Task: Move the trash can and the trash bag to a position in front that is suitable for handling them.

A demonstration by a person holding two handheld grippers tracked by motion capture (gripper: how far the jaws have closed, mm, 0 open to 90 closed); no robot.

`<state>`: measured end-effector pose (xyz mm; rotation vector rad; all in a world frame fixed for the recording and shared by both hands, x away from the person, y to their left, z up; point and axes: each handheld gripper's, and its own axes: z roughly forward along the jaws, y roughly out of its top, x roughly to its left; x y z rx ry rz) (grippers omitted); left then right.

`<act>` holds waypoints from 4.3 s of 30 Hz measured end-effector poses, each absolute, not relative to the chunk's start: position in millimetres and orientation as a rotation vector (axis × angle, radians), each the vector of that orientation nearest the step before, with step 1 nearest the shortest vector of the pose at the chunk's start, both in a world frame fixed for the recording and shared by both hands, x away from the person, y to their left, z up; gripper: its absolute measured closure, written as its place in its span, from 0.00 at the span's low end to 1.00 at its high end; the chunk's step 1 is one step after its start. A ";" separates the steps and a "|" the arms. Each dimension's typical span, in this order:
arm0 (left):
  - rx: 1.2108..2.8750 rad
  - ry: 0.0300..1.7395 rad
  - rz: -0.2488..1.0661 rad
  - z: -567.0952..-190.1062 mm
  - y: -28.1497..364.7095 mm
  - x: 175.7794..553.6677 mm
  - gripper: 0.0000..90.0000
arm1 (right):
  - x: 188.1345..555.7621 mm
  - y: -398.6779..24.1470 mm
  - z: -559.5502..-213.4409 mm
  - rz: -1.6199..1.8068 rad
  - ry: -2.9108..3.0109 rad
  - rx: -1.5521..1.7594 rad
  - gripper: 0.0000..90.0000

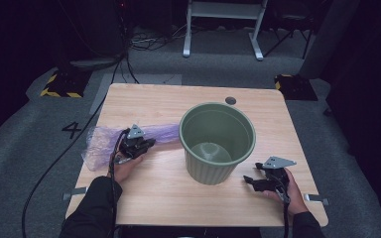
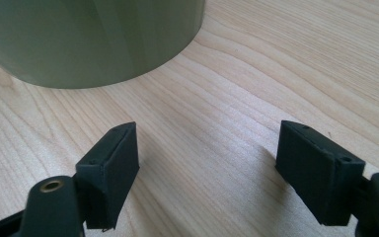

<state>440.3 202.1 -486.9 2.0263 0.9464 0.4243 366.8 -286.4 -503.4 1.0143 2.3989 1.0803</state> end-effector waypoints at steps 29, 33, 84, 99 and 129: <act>1.866 0.927 0.469 -460.9 214.0 431.7 0.99 | 368.3 -286.5 -503.4 1.070 2.386 1.033 0.26; 1.846 0.918 0.478 -455.4 217.3 428.7 0.99 | 368.7 -286.2 -503.4 1.072 2.385 1.036 0.26; 1.659 0.870 0.527 -415.8 235.8 410.5 1.00 | 369.1 -286.0 -503.5 1.073 2.387 1.035 0.26; 1.584 0.900 0.548 -406.7 253.1 408.5 1.00 | 368.8 -285.7 -503.5 1.071 2.383 1.040 0.26; 1.486 0.937 0.593 -400.3 253.8 404.0 1.00 | 368.7 -285.5 -503.6 1.071 2.381 1.041 0.26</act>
